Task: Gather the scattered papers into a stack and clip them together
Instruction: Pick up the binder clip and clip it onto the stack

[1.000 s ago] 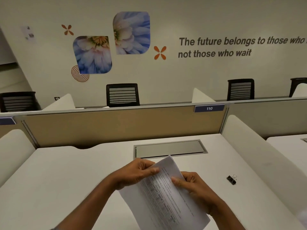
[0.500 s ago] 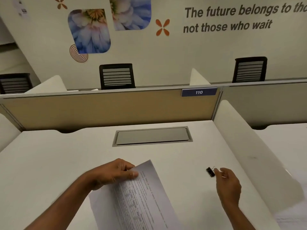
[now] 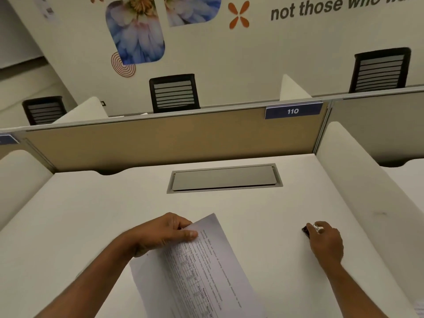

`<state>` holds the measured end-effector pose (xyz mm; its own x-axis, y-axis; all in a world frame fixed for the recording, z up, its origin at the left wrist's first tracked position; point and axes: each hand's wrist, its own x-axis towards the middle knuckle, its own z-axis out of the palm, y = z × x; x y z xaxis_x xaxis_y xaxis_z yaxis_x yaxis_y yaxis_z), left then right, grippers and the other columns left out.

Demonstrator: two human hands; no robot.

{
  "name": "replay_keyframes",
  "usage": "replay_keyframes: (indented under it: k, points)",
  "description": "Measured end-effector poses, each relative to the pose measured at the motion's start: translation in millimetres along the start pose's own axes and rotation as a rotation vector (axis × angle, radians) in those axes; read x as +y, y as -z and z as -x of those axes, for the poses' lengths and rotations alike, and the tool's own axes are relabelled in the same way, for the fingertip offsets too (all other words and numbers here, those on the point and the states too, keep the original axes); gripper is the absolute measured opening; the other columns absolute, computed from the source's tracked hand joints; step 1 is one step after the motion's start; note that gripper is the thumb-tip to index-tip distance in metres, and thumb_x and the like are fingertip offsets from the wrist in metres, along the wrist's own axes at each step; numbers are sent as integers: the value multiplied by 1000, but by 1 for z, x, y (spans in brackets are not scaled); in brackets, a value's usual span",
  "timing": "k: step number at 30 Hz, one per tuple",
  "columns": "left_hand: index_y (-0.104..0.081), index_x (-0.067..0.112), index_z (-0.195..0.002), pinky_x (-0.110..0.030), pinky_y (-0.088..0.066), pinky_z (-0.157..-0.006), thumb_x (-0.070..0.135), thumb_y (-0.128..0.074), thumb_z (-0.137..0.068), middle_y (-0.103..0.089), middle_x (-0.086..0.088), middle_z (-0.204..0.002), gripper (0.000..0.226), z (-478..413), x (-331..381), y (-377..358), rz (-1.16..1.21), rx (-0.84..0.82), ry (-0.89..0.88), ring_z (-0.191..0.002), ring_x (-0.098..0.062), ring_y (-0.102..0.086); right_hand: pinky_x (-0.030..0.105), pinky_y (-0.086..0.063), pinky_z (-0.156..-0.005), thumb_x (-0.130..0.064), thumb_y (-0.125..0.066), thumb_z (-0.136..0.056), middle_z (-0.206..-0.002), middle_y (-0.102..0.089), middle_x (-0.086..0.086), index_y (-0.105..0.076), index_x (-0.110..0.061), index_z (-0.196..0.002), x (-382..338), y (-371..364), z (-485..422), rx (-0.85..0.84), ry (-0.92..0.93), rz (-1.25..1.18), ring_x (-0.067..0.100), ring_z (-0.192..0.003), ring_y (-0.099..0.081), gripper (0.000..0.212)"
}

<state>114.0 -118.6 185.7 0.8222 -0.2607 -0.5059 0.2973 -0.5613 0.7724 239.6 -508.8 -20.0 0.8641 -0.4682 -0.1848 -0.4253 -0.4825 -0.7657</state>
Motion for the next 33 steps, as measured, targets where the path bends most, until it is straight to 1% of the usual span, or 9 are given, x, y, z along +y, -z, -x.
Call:
replay_keyframes:
  k: [2,4,9,13,16,21,25,29,33]
  points:
    - [-74,4,-109,-45,-54,-99,48,-61,-94,-79,-3,-108,47,-1,-1,0,-4,23,11,-101,-27,-74,40,-54,-75,-30,-68,-91,-94,-69,17,-74,-12,-99,3,-4,-6,13,-10,2,39,-84,-66,21]
    - [-74,5,-108,-47,-55,-99,50,-62,-93,-80,-2,-107,48,-3,-2,-1,-8,39,15,-100,-27,-75,37,-51,-71,-29,-69,-90,-85,-70,14,-75,-11,-93,5,-5,-8,21,-24,-29,37,-78,-65,19]
    - [-75,7,-109,-47,-54,-100,48,-61,-94,-80,-1,-107,46,-5,-1,-1,-18,50,23,-100,-26,-75,40,-52,-75,-25,-67,-94,-86,-73,16,-74,-9,-87,6,-1,3,-2,44,-149,37,-81,-65,19]
    - [-76,9,-109,-47,-54,-100,51,-62,-93,-80,0,-108,46,-5,2,-2,-19,46,20,-101,-27,-75,41,-53,-79,-18,-71,-93,-92,-76,14,-76,-6,-87,-13,4,32,-224,23,-421,37,-93,-69,15]
    - [-76,12,-109,-48,-54,-100,51,-61,-93,-80,1,-108,45,-4,5,-4,-37,36,15,-100,-25,-75,38,-57,-83,-13,-75,-89,-95,-78,15,-78,-2,-90,-43,9,63,-393,24,-590,29,-90,-72,12]
    - [-77,14,-108,-44,-55,-99,48,-61,-95,-80,2,-108,40,0,12,-7,-42,32,10,-100,-23,-75,36,-58,-85,-11,-77,-87,-86,-79,6,-79,-6,-88,-97,20,103,-502,121,-739,21,-86,-72,5]
    - [-79,20,-105,-38,-57,-96,48,-62,-94,-80,4,-106,34,5,17,-9,-49,28,-7,-98,-21,-76,35,-59,-85,-4,-74,-88,-82,-79,5,-79,-4,-88,-126,32,122,-548,241,-763,18,-81,-74,5]
    - [-79,21,-107,-29,-58,-88,49,-62,-94,-80,5,-106,35,9,21,-14,-73,27,-19,-95,-21,-77,40,-60,-91,-3,-76,-86,-92,-80,9,-80,-5,-91,-146,44,142,-620,343,-731,27,-95,-75,6]
    - [-77,17,-109,-34,-60,-89,48,-62,-94,-81,5,-104,38,12,24,-19,-129,18,-18,-93,-23,-77,41,-55,-97,-9,-78,-85,-98,-79,5,-79,-9,-87,-163,55,159,-667,449,-671,26,-103,-72,2]
